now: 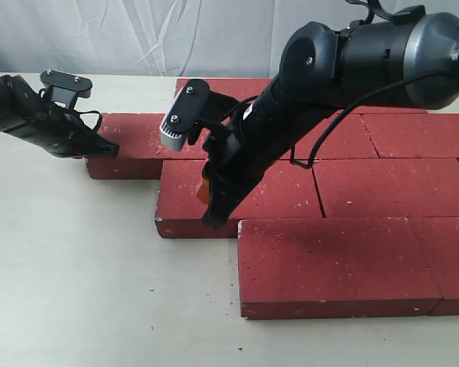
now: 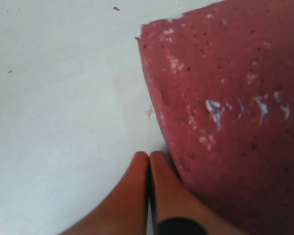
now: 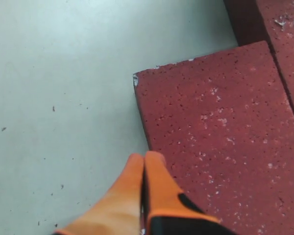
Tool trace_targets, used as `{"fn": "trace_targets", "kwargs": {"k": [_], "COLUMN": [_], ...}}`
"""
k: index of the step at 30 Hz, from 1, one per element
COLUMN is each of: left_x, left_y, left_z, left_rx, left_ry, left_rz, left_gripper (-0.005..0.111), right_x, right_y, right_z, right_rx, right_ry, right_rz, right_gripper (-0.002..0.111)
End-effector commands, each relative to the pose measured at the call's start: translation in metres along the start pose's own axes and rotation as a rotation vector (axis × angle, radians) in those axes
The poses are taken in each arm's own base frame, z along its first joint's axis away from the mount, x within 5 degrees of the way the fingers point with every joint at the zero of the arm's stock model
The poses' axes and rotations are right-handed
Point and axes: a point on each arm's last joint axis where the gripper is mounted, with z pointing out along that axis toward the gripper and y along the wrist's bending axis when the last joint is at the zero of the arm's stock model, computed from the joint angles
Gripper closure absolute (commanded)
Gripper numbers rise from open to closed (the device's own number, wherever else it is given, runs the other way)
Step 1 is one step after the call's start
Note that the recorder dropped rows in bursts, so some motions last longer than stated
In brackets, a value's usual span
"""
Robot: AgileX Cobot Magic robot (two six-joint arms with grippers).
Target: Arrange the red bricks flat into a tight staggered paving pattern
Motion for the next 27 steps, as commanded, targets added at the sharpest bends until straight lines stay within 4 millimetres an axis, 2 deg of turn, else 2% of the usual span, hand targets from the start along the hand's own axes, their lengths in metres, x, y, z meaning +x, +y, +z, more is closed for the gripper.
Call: {"fn": "trace_targets", "kwargs": {"k": [1,3,6,11,15,21,24,27], "left_x": [-0.001,0.002,-0.002,-0.020,-0.028,-0.060,-0.061,-0.058], "left_y": [0.002,0.013,0.018,0.012,0.003,-0.015,-0.024,-0.018], "left_z": [-0.002,-0.002,-0.010,-0.046,-0.063,-0.079,-0.088,-0.106], "left_rx": [-0.002,-0.010,-0.010,0.028,0.059,0.062,0.094,0.098], "left_ry": [0.005,0.017,0.006,-0.028,-0.048,-0.232,-0.182,-0.098], "left_rz": [0.027,-0.006,-0.055,-0.056,-0.049,-0.147,-0.025,0.098], "left_gripper": [0.107,0.107,0.107,0.107,0.107,0.107,0.107,0.107], "right_x": [0.000,0.000,-0.001,-0.004,-0.010,-0.016,-0.008,0.014], "right_y": [-0.002,-0.002,-0.004,-0.007,-0.014,-0.038,-0.055,-0.072], "right_z": [-0.003,-0.003,-0.003,-0.004,-0.011,-0.038,-0.060,-0.082], "right_rx": [0.014,0.014,0.034,0.069,0.143,0.196,0.236,0.296], "right_ry": [-0.004,-0.004,-0.019,-0.047,-0.099,-0.042,0.048,0.191], "right_rz": [0.005,0.005,0.007,0.015,0.016,0.100,0.183,0.300], "right_gripper": [0.109,0.109,0.109,0.109,0.109,0.109,0.109,0.109]}}
